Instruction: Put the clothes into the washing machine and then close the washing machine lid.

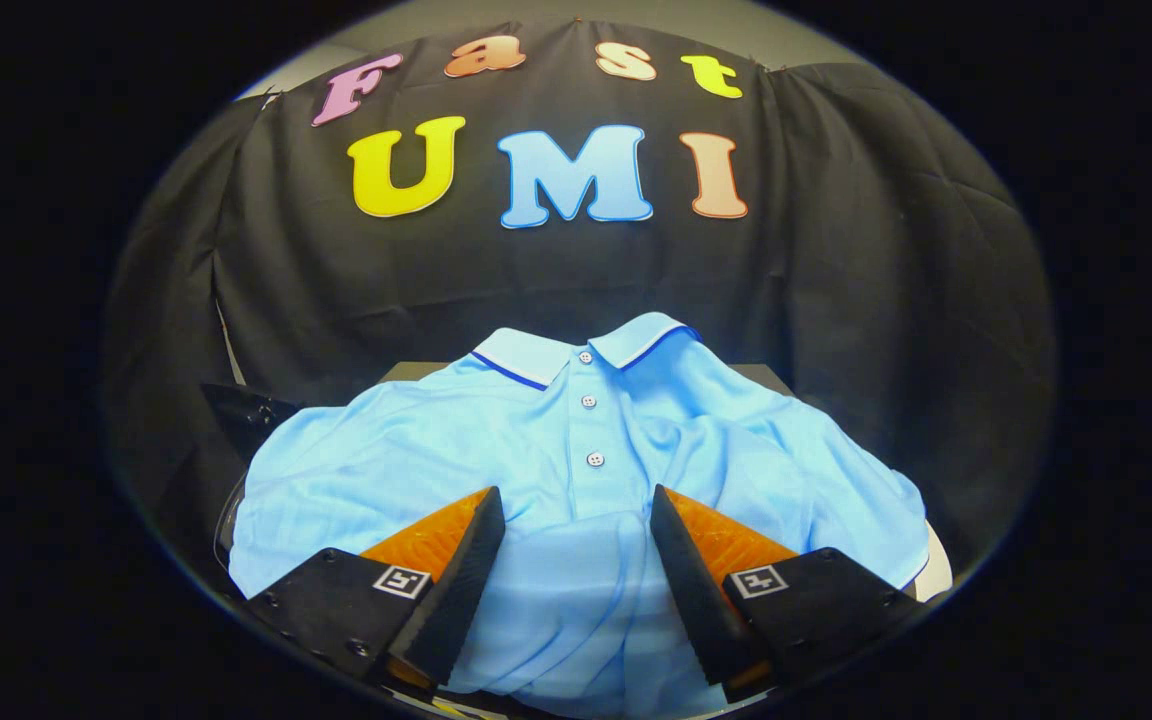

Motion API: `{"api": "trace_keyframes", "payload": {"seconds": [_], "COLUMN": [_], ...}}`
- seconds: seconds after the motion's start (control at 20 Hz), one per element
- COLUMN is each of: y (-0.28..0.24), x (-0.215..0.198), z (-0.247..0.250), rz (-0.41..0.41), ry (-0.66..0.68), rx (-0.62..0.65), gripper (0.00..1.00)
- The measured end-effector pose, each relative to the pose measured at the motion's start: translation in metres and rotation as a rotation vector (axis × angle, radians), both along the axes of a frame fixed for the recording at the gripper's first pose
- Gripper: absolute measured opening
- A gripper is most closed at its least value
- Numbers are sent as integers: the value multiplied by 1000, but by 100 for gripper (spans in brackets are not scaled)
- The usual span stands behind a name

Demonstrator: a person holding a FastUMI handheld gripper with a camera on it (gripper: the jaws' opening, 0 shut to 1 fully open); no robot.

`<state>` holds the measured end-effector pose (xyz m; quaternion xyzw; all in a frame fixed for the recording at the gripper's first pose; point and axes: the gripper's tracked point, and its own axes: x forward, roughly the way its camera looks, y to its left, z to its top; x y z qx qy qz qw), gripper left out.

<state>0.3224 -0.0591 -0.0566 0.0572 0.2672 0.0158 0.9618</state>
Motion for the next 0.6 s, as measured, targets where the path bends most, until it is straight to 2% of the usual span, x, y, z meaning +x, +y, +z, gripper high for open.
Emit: {"api": "trace_keyframes", "payload": {"seconds": [0.15,0.3,0.6], "y": [2,3,3], "x": [1,-4,-5], "z": [2,3,3], "rz": [5,-2,1], "ry": [15,-25,11], "rx": [8,-17,45], "gripper": [93,37,38]}}
